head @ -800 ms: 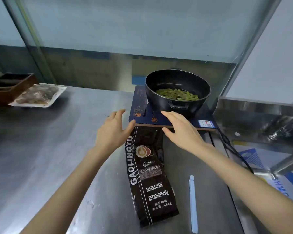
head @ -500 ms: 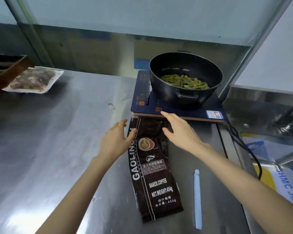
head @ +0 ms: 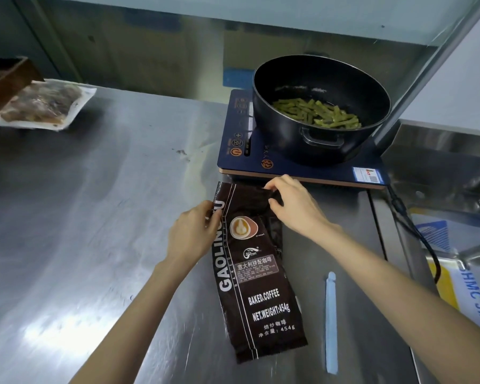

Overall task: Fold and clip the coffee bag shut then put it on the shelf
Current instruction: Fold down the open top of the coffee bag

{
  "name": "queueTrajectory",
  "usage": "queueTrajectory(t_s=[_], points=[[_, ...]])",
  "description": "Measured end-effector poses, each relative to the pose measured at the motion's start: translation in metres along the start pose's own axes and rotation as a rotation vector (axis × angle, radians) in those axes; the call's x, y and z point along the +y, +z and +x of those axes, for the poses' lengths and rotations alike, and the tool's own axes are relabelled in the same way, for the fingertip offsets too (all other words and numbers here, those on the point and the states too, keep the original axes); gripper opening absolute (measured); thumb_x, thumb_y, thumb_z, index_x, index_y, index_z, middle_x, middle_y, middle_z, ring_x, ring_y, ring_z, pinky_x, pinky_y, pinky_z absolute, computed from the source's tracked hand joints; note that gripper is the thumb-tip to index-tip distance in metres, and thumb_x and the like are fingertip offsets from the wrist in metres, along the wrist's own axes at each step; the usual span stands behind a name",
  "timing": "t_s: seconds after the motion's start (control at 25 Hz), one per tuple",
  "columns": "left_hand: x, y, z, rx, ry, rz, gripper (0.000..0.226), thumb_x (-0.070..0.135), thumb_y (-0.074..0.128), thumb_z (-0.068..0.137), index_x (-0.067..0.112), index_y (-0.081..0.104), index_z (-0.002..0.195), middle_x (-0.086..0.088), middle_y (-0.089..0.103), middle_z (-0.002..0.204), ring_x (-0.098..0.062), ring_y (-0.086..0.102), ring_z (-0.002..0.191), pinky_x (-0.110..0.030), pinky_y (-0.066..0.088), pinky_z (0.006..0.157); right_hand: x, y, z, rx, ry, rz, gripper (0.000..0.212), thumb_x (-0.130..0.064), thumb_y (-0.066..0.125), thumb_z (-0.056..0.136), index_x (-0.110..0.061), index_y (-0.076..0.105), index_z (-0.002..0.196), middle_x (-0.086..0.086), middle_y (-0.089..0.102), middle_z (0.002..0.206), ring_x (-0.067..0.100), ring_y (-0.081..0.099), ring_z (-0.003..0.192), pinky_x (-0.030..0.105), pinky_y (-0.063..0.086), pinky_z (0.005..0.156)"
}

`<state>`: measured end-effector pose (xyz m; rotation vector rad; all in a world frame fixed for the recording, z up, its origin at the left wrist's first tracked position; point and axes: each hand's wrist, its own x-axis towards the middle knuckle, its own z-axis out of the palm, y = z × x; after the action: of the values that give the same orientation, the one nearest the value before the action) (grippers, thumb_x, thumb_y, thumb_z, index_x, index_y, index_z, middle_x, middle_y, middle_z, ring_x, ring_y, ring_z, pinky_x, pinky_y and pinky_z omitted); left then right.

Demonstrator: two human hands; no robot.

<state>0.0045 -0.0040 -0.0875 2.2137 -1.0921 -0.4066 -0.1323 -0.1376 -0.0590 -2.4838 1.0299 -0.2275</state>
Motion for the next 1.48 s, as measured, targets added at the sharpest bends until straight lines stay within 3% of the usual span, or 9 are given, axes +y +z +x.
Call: queueTrajectory(t_s=[0.32, 0.6, 0.72, 0.84, 1.2, 1.36, 1.48], points=[[0.01, -0.004, -0.006, 0.031, 0.08, -0.109, 0.021, 0.027, 0.049, 0.089, 0.01, 0.061, 0.085, -0.012, 0.071, 0.08, -0.03, 0.063, 0.078, -0.039, 0.05, 0.069, 0.004, -0.013, -0.006, 0.011, 0.011, -0.017, 0.022, -0.013, 0.049, 0.087, -0.011, 0.056, 0.107, 0.007, 0.056, 0.107, 0.021, 0.046, 0.102, 0.032, 0.038, 0.083], [0.023, -0.011, -0.021, 0.061, 0.146, -0.203, 0.02, 0.024, 0.052, 0.088, 0.009, 0.063, 0.081, -0.001, 0.057, 0.062, -0.02, 0.054, 0.062, -0.023, 0.03, 0.054, 0.004, -0.032, -0.025, 0.072, 0.025, 0.013, 0.018, -0.014, 0.051, 0.086, -0.012, 0.059, 0.102, 0.006, 0.057, 0.101, 0.022, 0.048, 0.099, 0.033, 0.039, 0.081], [0.034, -0.017, -0.028, 0.065, 0.202, -0.243, 0.018, 0.023, 0.053, 0.087, 0.01, 0.063, 0.081, 0.002, 0.057, 0.061, -0.012, 0.053, 0.056, -0.019, 0.033, 0.052, 0.001, -0.047, -0.035, 0.127, 0.023, 0.033, 0.017, -0.014, 0.052, 0.086, -0.012, 0.06, 0.1, 0.005, 0.057, 0.098, 0.023, 0.049, 0.098, 0.035, 0.041, 0.083], [0.045, -0.023, -0.034, 0.062, 0.23, -0.333, 0.016, 0.023, 0.052, 0.087, 0.014, 0.065, 0.083, 0.009, 0.06, 0.064, 0.002, 0.055, 0.056, -0.006, 0.037, 0.053, 0.001, -0.062, -0.046, 0.182, 0.002, 0.021, 0.017, -0.017, 0.053, 0.085, -0.015, 0.061, 0.101, 0.005, 0.061, 0.101, 0.022, 0.049, 0.098, 0.038, 0.043, 0.084], [0.053, -0.037, -0.043, 0.03, 0.239, -0.501, 0.016, 0.02, 0.049, 0.089, 0.021, 0.062, 0.08, 0.011, 0.063, 0.071, 0.009, 0.057, 0.062, -0.004, 0.039, 0.055, -0.002, -0.076, -0.075, 0.259, -0.078, 0.039, 0.013, -0.022, 0.052, 0.086, -0.018, 0.063, 0.093, -0.01, 0.054, 0.083, 0.008, 0.044, 0.083, 0.025, 0.032, 0.071], [0.053, -0.04, -0.047, 0.01, 0.255, -0.539, 0.018, 0.019, 0.049, 0.089, 0.026, 0.061, 0.077, 0.011, 0.065, 0.072, 0.009, 0.058, 0.062, -0.004, 0.04, 0.055, -0.006, -0.079, -0.08, 0.27, -0.073, 0.089, 0.014, -0.022, 0.049, 0.088, -0.017, 0.061, 0.093, -0.009, 0.054, 0.085, 0.009, 0.045, 0.084, 0.018, 0.031, 0.065], [0.055, -0.042, -0.047, 0.004, 0.259, -0.54, 0.022, 0.02, 0.049, 0.089, 0.032, 0.06, 0.074, 0.016, 0.063, 0.068, 0.01, 0.057, 0.059, -0.004, 0.04, 0.053, -0.012, -0.087, -0.082, 0.267, -0.074, 0.141, 0.015, -0.02, 0.047, 0.089, -0.014, 0.06, 0.093, -0.008, 0.053, 0.086, 0.011, 0.046, 0.087, 0.02, 0.031, 0.068]])
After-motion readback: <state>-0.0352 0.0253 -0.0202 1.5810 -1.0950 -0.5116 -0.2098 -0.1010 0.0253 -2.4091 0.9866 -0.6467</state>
